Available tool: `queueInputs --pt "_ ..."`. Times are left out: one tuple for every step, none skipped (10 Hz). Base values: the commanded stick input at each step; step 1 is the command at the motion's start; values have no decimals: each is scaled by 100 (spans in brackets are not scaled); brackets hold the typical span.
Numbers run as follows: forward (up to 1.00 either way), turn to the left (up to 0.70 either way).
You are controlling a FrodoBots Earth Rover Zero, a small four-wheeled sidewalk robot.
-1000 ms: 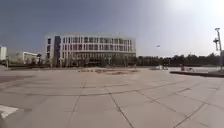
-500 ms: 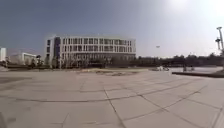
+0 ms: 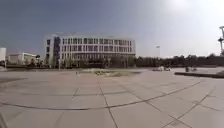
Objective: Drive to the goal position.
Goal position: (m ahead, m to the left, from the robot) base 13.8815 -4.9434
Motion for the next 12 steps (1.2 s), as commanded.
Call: queueInputs --pt "70 0" --pt "70 0" --pt "70 0" --pt "70 0" --pt "70 0" --pt "70 0" --pt "70 0" --pt "70 0" --pt "70 0" --pt "70 0" --pt "70 0" --pt "70 0"
